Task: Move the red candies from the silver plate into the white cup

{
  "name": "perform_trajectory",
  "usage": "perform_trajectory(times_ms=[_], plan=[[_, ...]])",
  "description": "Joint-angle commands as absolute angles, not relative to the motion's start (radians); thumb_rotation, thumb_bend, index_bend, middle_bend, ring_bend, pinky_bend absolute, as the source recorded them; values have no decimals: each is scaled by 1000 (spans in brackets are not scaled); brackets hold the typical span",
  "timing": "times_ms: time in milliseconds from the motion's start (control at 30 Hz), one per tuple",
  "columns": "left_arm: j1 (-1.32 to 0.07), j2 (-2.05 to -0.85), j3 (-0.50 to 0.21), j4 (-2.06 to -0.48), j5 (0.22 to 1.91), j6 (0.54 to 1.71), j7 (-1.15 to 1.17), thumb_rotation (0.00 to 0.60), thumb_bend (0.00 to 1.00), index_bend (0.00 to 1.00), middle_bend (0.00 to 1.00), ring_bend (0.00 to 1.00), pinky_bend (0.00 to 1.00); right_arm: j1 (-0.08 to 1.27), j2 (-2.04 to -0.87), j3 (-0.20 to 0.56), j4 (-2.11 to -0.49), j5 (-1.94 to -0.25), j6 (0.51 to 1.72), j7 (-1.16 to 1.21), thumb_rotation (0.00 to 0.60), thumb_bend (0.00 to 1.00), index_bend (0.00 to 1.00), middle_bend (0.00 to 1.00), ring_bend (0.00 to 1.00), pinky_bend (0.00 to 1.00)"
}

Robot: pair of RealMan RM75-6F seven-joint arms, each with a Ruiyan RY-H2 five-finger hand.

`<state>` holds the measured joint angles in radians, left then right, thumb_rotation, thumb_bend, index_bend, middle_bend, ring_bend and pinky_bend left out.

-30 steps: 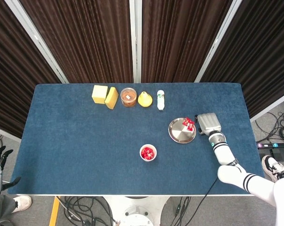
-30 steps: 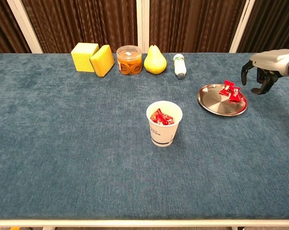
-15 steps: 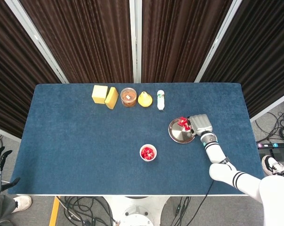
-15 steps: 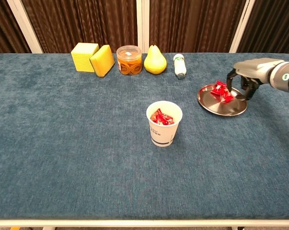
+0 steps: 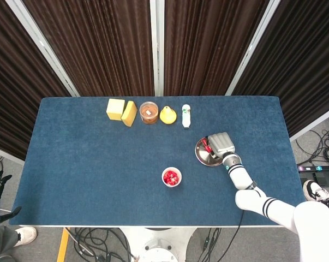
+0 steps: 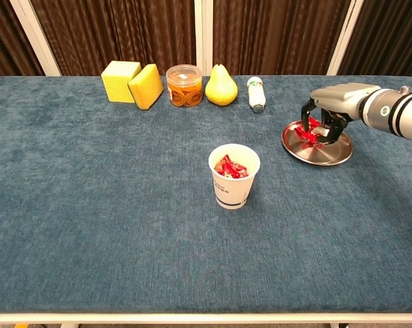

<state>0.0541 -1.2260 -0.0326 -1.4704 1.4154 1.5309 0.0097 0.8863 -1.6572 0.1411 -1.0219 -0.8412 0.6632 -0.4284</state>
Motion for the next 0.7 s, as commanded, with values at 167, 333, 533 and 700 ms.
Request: perform_trajectory(times_ms=[167, 333, 533, 700], plan=[[53, -1226, -33, -1471, 1418, 1532, 10, 600, 0, 216, 172, 141, 163, 882, -1667, 139, -1001, -838, 659, -425, 600, 316, 416, 979, 992, 1000], [55, -1223, -33, -1472, 1416, 1531, 11, 600, 0, 216, 172, 141, 163, 885, -1685, 140, -973, -843, 653, -419, 600, 316, 435, 979, 992, 1000], [58, -1223, -33, -1470, 1413, 1531, 9, 600, 0, 216, 172, 141, 163, 886, -1711, 146, -934, -852, 654, -411, 600, 332, 541, 979, 995, 1000], [57, -1226, -34, -1466, 1412, 1529, 6, 600, 0, 216, 172, 141, 163, 876, -1694, 161, -967, -877, 680, -386, 600, 349, 625, 979, 997, 1000]])
